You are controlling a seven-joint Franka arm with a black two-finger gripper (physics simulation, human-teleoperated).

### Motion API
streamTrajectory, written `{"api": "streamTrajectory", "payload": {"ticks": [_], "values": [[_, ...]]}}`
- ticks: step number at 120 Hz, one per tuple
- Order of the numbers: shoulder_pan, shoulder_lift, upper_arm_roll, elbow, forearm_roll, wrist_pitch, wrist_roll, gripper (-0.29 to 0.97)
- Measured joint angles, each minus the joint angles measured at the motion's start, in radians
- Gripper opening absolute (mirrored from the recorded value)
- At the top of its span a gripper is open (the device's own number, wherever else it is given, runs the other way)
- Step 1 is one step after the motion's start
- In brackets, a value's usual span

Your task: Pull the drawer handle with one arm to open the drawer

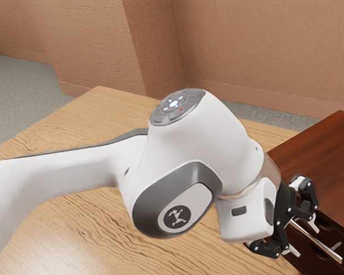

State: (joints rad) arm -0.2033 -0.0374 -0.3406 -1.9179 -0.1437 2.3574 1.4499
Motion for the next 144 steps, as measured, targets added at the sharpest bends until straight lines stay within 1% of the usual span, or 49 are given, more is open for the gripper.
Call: {"api": "streamTrajectory", "payload": {"ticks": [33, 73, 115, 144], "values": [[0.002, 0.012, -0.001, 0.0, 0.002, 0.011, -0.005, 0.21], [-0.004, 0.003, 0.0, -0.015, 0.003, 0.016, -0.011, 0.14], [-0.001, -0.055, -0.001, -0.066, 0.002, 0.016, -0.019, 0.06], [-0.002, -0.085, -0.001, -0.102, 0.0, 0.02, -0.026, 0.06]]}}
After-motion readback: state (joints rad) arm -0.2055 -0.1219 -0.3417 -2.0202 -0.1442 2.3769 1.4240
